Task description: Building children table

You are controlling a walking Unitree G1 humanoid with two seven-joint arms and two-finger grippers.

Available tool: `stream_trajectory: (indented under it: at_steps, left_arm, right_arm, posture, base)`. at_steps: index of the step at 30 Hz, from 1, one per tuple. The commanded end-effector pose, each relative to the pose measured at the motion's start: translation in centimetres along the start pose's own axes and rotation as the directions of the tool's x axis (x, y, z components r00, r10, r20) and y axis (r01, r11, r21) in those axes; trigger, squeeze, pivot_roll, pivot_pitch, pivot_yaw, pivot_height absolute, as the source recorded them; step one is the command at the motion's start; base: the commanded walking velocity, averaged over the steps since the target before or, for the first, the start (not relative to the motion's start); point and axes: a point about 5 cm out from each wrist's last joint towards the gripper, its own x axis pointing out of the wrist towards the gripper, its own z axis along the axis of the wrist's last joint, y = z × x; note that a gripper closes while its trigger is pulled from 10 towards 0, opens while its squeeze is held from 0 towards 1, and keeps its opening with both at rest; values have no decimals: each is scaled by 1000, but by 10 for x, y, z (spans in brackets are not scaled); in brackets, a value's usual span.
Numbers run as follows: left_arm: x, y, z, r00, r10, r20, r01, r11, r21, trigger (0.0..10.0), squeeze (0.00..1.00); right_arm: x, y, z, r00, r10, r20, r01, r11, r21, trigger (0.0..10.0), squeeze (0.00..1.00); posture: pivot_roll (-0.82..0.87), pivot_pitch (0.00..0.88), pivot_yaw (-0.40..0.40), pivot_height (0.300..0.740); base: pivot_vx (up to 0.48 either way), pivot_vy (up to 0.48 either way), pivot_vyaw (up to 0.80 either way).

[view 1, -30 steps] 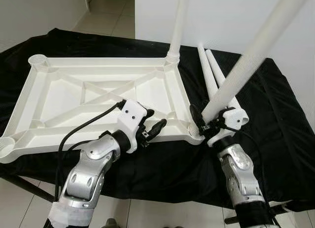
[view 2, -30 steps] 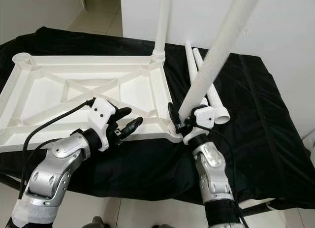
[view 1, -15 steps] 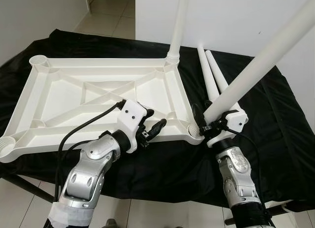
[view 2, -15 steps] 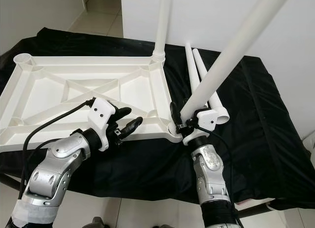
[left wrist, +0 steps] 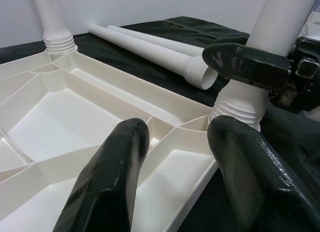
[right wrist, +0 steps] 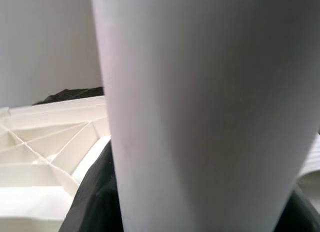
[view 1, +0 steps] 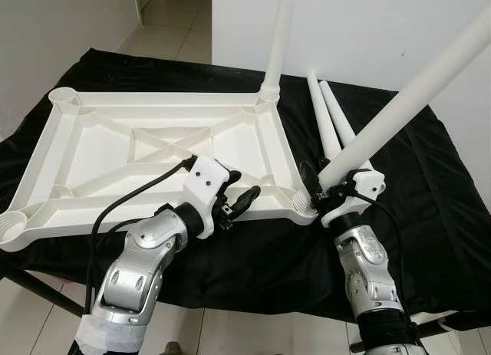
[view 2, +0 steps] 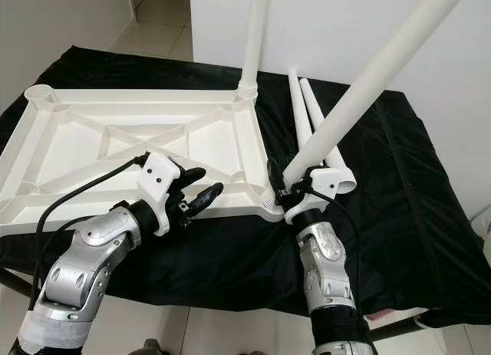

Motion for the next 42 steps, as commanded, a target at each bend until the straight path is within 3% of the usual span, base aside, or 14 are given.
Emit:
stream_trajectory:
  at_steps: [1, 5, 12, 24, 29, 37, 42]
  left_arm:
    - [-2, 1, 0, 999, 49, -6, -49, 999, -8, 10000, 0]
    - [-3, 1, 0, 999, 49, -6, -49, 999, -8, 10000, 0]
    - [-4, 2, 0, 999, 53, -8, -53, 999, -5, 10000, 0]
    - [-6, 4, 1, 998, 65, -8, -65, 998, -4, 10000, 0]
    - [-7, 4, 0, 998, 69, -11, -69, 998, -6, 10000, 0]
    - [-6, 4, 1, 998, 70, -9, -70, 998, -6, 10000, 0]
    - [-6, 5, 1, 997, 71, -9, -71, 997, -5, 10000, 0]
  right_arm:
    - [-24, -15, -42, 969, -96, -228, 101, 995, 9, 10000, 0]
    - [-23, -14, -42, 969, -87, -232, 84, 996, -23, 10000, 0]
    - [-21, -7, -46, 954, -18, -300, -45, 979, -200, 10000, 0]
    - [-26, -3, -52, 937, 35, -348, -134, 955, -266, 10000, 0]
    - [-29, 3, -52, 935, 96, -343, -218, 916, -337, 10000, 0]
    - [-30, 4, -54, 931, 96, -353, -223, 914, -338, 10000, 0]
    - [-32, -4, -53, 944, 49, -326, -144, 951, -274, 10000, 0]
  posture:
    - [153, 69, -42, 740]
    - [153, 69, -42, 740]
    - [154, 69, -42, 740]
    - [154, 79, -42, 740]
    - [152, 83, -41, 740]
    - [151, 82, -42, 740]
    - [154, 82, -44, 740]
  base:
    - [0, 0, 0]
    - [0, 0, 0]
    - [0, 0, 0]
    - [0, 0, 0]
    - [0, 0, 0]
    - [0, 0, 0]
    - [0, 0, 0]
